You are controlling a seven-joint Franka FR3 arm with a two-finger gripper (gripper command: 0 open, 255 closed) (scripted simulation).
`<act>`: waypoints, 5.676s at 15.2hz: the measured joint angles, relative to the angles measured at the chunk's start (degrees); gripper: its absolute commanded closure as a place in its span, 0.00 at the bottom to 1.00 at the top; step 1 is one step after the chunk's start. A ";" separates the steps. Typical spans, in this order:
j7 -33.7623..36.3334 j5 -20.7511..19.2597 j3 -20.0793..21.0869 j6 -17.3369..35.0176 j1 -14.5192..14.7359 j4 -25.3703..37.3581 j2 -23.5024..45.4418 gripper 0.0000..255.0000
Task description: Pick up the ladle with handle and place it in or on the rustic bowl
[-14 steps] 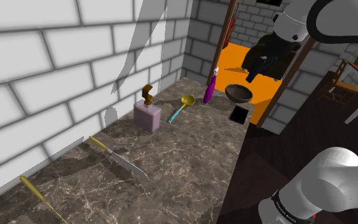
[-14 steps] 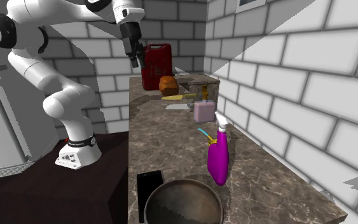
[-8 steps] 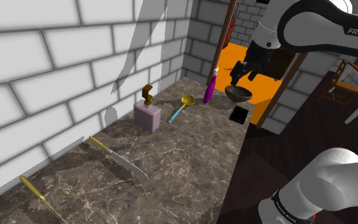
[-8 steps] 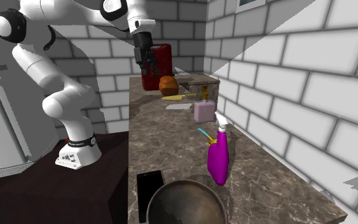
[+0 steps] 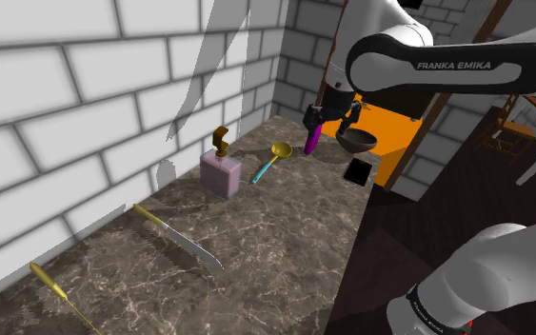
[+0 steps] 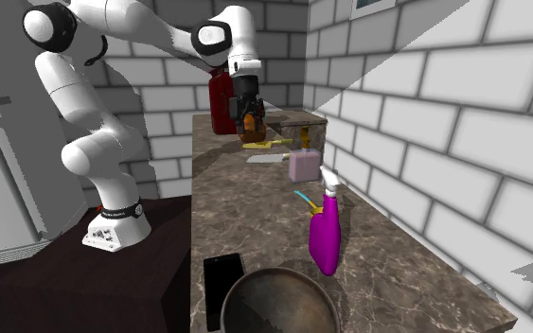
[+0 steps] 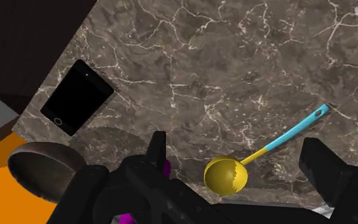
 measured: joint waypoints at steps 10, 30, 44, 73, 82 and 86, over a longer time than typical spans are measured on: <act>25.20 -6.39 4.67 3.37 -3.55 13.49 24.57 0.00; 48.96 -11.46 -0.81 4.10 -0.87 38.06 57.33 0.00; 49.11 -11.54 -0.84 4.63 -0.87 37.61 57.37 1.00; 46.09 -9.12 0.36 -11.04 -0.73 47.76 51.39 1.00; 43.80 -8.59 0.16 -15.44 -1.81 50.74 49.62 1.00; 39.58 -8.12 -0.95 -14.32 -5.36 47.97 47.27 1.00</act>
